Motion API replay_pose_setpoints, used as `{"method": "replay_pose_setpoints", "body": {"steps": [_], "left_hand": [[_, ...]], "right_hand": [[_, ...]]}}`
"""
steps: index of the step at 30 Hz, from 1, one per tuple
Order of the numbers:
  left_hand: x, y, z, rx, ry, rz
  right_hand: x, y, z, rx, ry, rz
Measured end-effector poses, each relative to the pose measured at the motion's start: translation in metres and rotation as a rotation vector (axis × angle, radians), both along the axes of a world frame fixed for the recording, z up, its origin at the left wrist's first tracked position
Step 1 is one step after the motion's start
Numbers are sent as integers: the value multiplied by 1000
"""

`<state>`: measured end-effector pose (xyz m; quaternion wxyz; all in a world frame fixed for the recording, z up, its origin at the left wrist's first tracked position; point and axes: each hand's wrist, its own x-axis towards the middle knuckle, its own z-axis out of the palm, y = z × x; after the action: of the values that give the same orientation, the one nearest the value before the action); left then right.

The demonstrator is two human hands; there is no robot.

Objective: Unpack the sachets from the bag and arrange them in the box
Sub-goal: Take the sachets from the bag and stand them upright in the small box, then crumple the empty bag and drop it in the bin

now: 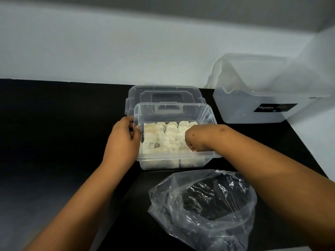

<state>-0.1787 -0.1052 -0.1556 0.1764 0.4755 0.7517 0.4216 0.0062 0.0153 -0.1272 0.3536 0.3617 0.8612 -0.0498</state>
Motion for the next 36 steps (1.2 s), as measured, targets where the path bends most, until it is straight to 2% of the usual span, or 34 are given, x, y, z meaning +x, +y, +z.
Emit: {"method": "replay_pose_setpoints", "body": {"steps": [10,15,21,25,28,30,32,34,36], "left_hand": [[5,-1,4,-8,10,18],[6,-2,7,-15,30,25],[9,-18,9,99,189,126],[29,-44,16,238,267,140],[51,-66,16,311,269,39],[65,-80,10,301,295,-101],[74,-90,-1,188,331,-306],[78,-97,-15,-11,365,-478],[83,-100,-30,-168,396,-531]], "right_hand": [[-4,-5,1,92,-53,-42],[-6,-9,11,85,-5,-77],[26,-16,46,162,438,-74],[70,-45,71,152,738,-145],[110,-65,70,106,886,-286],[139,-77,62,77,956,-399],[167,-85,48,50,955,-463],[192,-90,33,-34,886,-517],[211,-96,16,-154,742,-548]]}}
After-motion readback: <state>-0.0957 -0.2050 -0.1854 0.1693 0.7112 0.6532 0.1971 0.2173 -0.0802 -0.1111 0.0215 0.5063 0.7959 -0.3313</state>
